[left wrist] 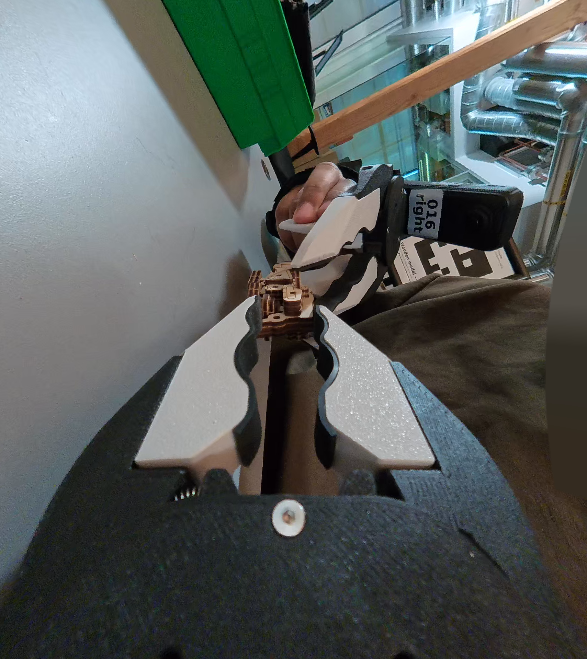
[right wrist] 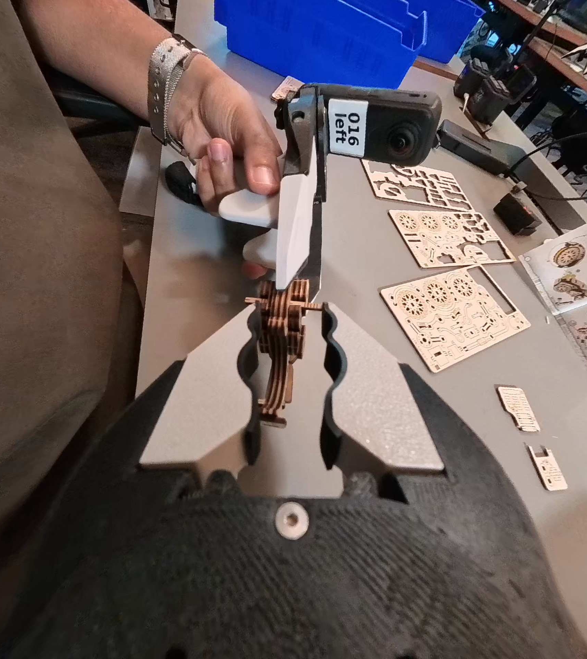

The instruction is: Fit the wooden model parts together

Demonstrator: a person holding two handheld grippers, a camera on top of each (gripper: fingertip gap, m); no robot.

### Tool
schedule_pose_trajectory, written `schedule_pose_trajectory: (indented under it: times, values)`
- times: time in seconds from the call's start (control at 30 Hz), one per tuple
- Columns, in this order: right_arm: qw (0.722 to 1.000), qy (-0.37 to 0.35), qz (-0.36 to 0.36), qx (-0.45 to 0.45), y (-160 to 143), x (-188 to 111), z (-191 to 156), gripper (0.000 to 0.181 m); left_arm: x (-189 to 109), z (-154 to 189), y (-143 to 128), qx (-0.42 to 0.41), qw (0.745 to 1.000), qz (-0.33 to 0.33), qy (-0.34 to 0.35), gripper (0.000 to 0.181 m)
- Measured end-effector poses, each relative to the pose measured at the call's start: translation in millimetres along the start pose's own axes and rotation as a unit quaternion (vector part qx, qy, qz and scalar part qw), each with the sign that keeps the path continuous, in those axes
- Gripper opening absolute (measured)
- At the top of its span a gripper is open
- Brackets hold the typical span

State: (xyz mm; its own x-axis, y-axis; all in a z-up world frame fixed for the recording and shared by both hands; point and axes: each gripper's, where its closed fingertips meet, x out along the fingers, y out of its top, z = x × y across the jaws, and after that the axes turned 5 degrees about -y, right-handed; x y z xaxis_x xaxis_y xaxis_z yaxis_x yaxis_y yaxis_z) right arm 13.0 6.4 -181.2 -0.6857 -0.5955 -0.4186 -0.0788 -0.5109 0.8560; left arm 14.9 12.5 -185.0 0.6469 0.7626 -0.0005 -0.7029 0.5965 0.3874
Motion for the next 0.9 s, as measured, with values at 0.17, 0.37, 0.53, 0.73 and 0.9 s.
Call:
schedule_pose_trajectory:
  times: [0.17, 0.37, 0.53, 0.73, 0.9]
  values:
    - [1.000, -0.010, -0.001, -0.015, 0.0, 0.5, 1.5, 0.031, -0.6, -1.8, 0.9, -0.004, 1.000, 0.004, 0.003, 0.025]
    - [1.000, -0.004, -0.002, -0.010, -0.7, 0.2, 1.0, 0.031, 0.1, -2.4, 0.3, -0.005, 1.000, 0.005, 0.003, 0.025]
    - [1.000, 0.003, -0.007, -0.001, -0.9, 1.0, -1.0, 0.031, 0.8, -2.1, -0.2, -0.006, 1.000, 0.003, 0.001, 0.025]
    - [1.000, 0.004, -0.012, -0.003, -1.9, 1.0, -1.0, 0.031, 1.3, -2.5, -0.6, -0.005, 1.000, 0.003, 0.003, 0.025]
    - [1.000, 0.009, -0.010, 0.005, -1.2, 0.0, -0.5, 0.030, 1.3, -1.2, -0.1, -0.004, 1.000, 0.005, 0.001, 0.025]
